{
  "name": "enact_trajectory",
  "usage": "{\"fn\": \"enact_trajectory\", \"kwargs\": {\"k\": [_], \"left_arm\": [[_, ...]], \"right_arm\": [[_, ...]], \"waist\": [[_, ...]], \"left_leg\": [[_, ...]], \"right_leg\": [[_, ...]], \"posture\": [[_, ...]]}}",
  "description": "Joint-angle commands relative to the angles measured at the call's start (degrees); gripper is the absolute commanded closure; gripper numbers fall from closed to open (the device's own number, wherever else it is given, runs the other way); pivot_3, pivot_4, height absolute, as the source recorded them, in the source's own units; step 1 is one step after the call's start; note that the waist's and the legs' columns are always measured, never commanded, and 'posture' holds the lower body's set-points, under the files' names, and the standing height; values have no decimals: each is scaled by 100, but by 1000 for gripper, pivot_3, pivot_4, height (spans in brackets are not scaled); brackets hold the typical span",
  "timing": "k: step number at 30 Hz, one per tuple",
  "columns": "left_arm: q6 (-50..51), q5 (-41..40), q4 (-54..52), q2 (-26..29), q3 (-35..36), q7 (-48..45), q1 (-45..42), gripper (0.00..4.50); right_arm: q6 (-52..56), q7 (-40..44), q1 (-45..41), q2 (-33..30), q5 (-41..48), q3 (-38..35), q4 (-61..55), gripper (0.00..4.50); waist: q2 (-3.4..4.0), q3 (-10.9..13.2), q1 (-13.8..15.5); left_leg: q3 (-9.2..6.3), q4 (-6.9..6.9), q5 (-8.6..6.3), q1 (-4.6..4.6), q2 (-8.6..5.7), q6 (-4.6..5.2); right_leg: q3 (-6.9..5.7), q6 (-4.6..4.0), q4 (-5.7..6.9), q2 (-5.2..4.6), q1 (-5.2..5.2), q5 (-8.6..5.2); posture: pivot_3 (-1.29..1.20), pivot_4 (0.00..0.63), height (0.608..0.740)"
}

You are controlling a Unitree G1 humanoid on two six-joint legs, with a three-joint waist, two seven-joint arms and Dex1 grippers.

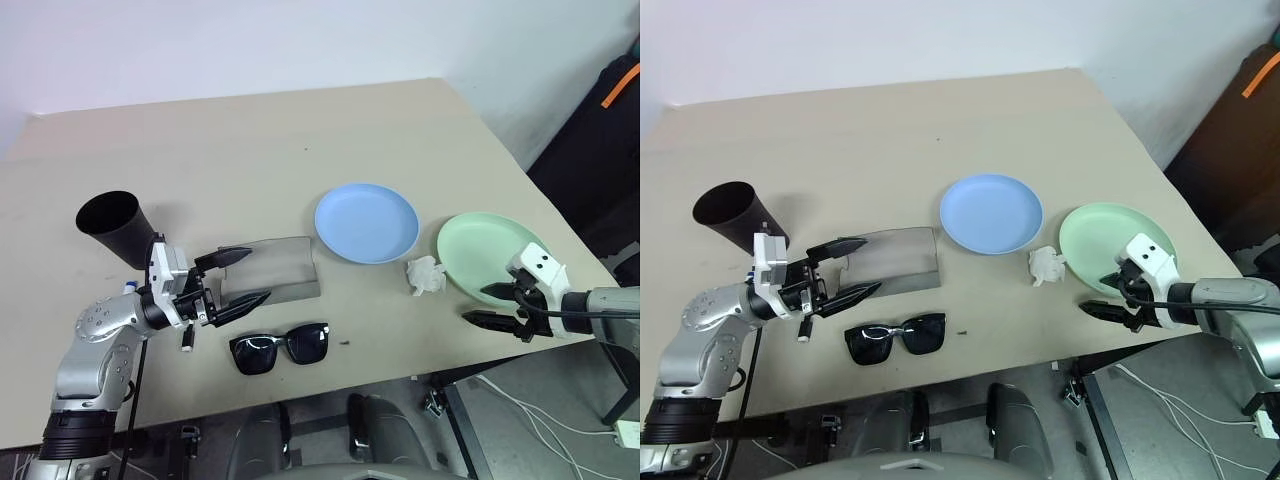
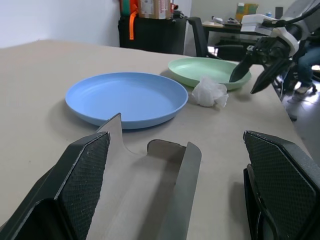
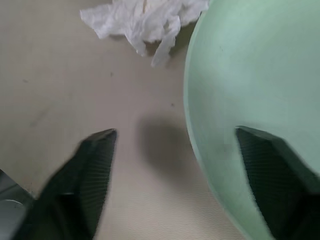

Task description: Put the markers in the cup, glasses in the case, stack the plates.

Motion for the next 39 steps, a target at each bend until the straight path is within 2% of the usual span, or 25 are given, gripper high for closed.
{"fn": "enact_trajectory", "kwargs": {"k": [1, 7, 8, 17, 23, 28, 33, 39], "left_arm": [[-249, 117, 59, -87, -139, -36, 2, 0], [-528, 220, 323, -294, -274, -41, -102, 0], [-555, 225, 362, -325, -284, -50, -116, 0], [-708, 288, 757, -438, -427, -134, -427, 0], [-784, 323, 902, -485, -429, -101, -628, 0], [-815, 337, 964, -529, -424, -64, -720, 0], [-736, 322, 796, -548, -407, 57, -679, 0], [-592, 259, 574, -463, -285, 218, -558, 0]], "right_arm": [[-150, 157, -84, -164, -81, -95, -1, 2011], [-145, 142, -268, -232, -266, -38, -14, 4224], [-175, 161, -276, -258, -307, -29, -27, 4469], [-33, 488, -444, -596, -140, -365, -183, 4469], [-157, 417, -565, -822, -271, -957, 108, 4469], [-57, 387, -1365, -815, 94, -1372, 293, 4469], [-143, 244, -2630, -477, 206, -823, 456, 4469], [-840, 303, -3585, 439, -242, 405, 591, 4469]], "waist": [[0, 0, -1], [0, 0, -2], [0, 0, -1], [0, 0, 4], [0, 0, 4], [1, 1, -24], [2, 2, -35], [1, 2, -36]], "left_leg": [[-1, 4, -1, 0, 0, -2], [-6, 14, -2, 1, 0, -3], [-6, 13, -2, 0, 0, -3], [-5, 9, 5, 0, -2, 8], [-4, 14, 3, 0, -2, 5], [-3, 12, 5, 0, -2, 8], [-6, 8, 6, 4, 1, 10], [1, 5, 8, 1, 1, 13]], "right_leg": [[0, 0, 0, -1, 1, 0], [1, 1, 0, 0, 3, 0], [1, 0, 0, 1, 2, 0], [3, 0, 16, 2, -4, 0], [4, 0, 16, 0, -3, 0], [5, 0, 16, 2, -5, 0], [9, -2, 22, 12, -10, 2], [14, -3, 24, 9, -12, 3]], "posture": [[0, 150, 735], [0, 150, 735], [0, 150, 735], [0, 150, 735], [0, 150, 735], [0, 150, 735], [0, 150, 735], [0, 150, 735]]}}
